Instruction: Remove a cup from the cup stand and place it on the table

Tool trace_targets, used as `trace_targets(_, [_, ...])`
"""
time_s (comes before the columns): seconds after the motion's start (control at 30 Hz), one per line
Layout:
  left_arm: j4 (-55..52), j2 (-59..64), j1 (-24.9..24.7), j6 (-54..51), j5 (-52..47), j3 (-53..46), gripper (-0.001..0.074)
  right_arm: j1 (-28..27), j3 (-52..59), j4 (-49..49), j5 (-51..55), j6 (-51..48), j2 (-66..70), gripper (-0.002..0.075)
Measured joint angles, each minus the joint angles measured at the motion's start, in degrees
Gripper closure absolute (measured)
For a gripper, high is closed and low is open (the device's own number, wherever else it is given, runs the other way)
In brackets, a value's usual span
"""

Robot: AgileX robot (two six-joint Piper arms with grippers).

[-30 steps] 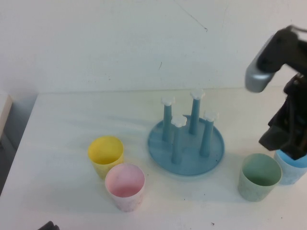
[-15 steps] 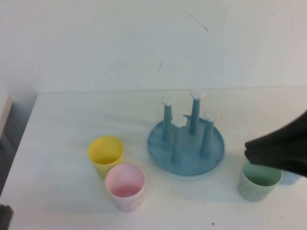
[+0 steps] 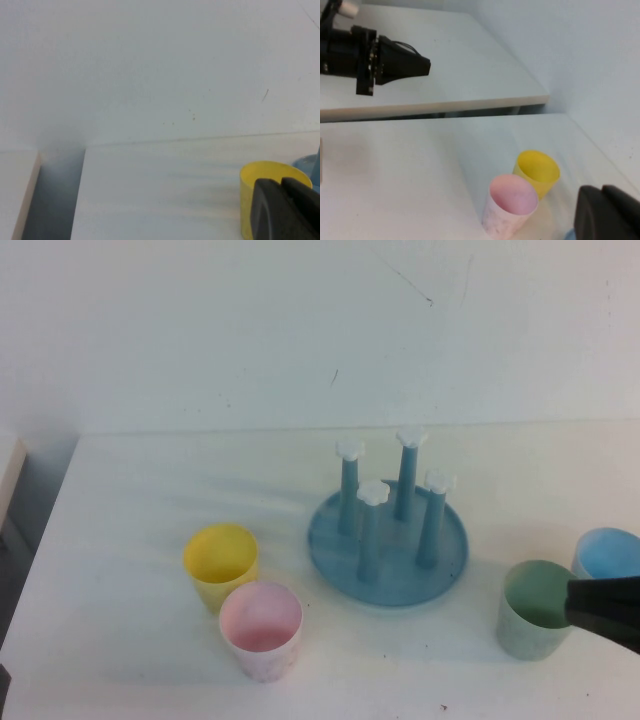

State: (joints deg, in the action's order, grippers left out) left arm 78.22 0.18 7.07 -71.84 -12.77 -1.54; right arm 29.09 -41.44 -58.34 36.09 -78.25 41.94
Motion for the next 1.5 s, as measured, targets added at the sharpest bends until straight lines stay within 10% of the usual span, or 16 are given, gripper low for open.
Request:
trace_targets(0.43, [0.00,0.00,0.00,0.00,-6.29,0.00,0.0737,0.00,3.90,4.20,3.16,3.75,-1.04,0.0727])
trace_targets(1.17, [-0.66,0.00,0.00,0.00,-18.11,0.00,0.0737,0.00,26.93,3.21,-36.09,-1.29,-19.11,0.0727])
trace_targets(1.5, [-0.92,0.00,0.00,0.00,-19.53,0.00,0.0737,-10.43,34.50,32.35,-37.30,35.87,-24.90,0.0727])
